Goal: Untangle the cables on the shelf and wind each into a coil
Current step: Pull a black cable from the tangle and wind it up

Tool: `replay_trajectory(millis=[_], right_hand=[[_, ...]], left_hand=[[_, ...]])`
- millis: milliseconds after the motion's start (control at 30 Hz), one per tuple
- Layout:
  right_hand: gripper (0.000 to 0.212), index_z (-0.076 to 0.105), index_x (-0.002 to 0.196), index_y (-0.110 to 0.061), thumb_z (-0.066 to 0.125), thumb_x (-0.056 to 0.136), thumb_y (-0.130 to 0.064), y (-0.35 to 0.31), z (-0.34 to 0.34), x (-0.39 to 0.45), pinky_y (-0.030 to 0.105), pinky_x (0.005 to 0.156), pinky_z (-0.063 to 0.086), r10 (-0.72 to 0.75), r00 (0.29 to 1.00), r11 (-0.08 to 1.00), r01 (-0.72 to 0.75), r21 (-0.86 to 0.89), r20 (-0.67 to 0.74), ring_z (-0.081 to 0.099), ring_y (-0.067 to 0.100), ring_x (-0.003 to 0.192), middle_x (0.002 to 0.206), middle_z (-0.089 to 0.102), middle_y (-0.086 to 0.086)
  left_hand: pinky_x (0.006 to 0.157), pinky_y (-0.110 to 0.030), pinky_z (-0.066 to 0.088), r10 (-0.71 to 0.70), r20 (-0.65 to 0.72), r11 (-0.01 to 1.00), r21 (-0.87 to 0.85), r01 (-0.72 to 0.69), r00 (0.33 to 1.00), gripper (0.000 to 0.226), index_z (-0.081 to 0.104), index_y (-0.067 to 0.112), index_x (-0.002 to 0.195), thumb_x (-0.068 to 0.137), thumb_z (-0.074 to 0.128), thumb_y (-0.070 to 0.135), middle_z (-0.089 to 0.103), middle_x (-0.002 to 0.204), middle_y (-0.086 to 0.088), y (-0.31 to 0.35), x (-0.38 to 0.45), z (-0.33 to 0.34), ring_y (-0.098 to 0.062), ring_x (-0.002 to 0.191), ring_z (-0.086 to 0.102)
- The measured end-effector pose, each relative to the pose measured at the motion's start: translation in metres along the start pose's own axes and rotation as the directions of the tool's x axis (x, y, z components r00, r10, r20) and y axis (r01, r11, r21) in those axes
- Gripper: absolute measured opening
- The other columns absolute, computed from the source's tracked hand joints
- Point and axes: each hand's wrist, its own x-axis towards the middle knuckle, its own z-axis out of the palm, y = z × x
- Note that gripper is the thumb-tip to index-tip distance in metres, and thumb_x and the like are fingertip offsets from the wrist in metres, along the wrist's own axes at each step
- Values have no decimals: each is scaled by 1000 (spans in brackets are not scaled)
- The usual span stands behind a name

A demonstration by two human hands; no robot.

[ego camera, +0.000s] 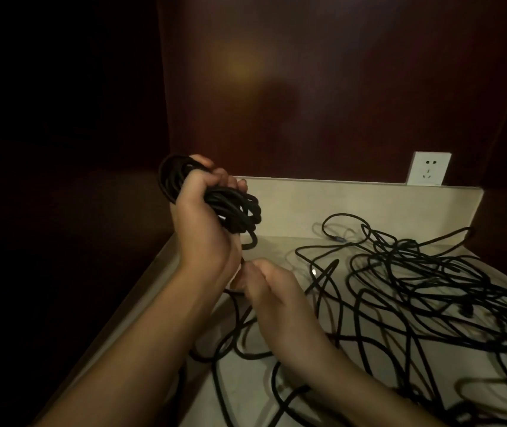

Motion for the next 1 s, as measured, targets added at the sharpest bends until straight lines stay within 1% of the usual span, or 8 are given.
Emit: replay_trajectory(millis=[100,167,267,367,567,700,867,1000], right_hand=[[61,59,68,-2,51,96,-55,-15,-12,-6,19,54,38,-23,997,994,15,112,68,48,15,55,60,51,14],[71,55,66,5,53,92,-61,-13,-19,-10,30,54,39,-69,991,997,63,54,117,46,25,52,56,47,16],[70,53,59,-7,42,89,-69,-2,-23,-11,39,52,43,-132,990,962,141,-235,54,49,23,47,50,49,9],[57,47,57,-19,44,93,-63,4,-28,-12,28,41,38,-383,922,703,253,-665,-54,44,14,37,42,44,-4],[25,61,96,-14,54,98,-38,-3,-51,-13,30,36,41,-619,785,491,381,-783,-7,49,19,42,56,53,-4],[24,53,94,-14,74,84,-15,-6,-67,-9,32,34,40,-610,778,367,445,-817,150,42,21,45,77,50,4],[14,58,85,-11,47,79,-4,-30,-48,-2,26,47,17,-556,820,264,325,-908,132,41,21,52,76,52,7],[4,62,85,-15,65,83,-13,-34,-36,16,26,45,13,-438,897,377,238,-895,54,55,25,51,65,58,2]], left_hand=[[69,-36,46,149,23,941,305,-149,989,25,53,1,97,73,51,3,49,76,-4,-2,2,-8,-17,68,49],[69,-42,44,264,90,807,524,-271,960,33,53,-8,106,75,54,4,50,81,-13,-1,1,-10,-26,71,50],[57,-43,42,346,387,534,668,-518,855,11,52,1,87,77,51,-3,46,73,-21,2,-4,-6,-35,62,46],[55,-38,38,356,468,419,694,-586,809,6,50,2,84,78,52,0,46,69,-15,2,-3,-5,-26,60,45],[49,-19,30,26,631,84,772,-630,776,12,47,21,84,76,56,18,43,57,8,14,-1,-7,-12,51,45],[47,-16,28,-137,609,-52,784,-619,782,23,40,29,75,80,59,17,42,56,7,20,2,-5,-11,52,46],[54,-31,32,-59,263,56,964,-260,963,25,45,23,69,87,58,13,48,61,4,6,11,-10,-16,56,46],[57,-29,36,59,95,220,970,-105,994,23,49,22,70,89,57,11,49,64,4,-3,20,-16,-10,56,47]])
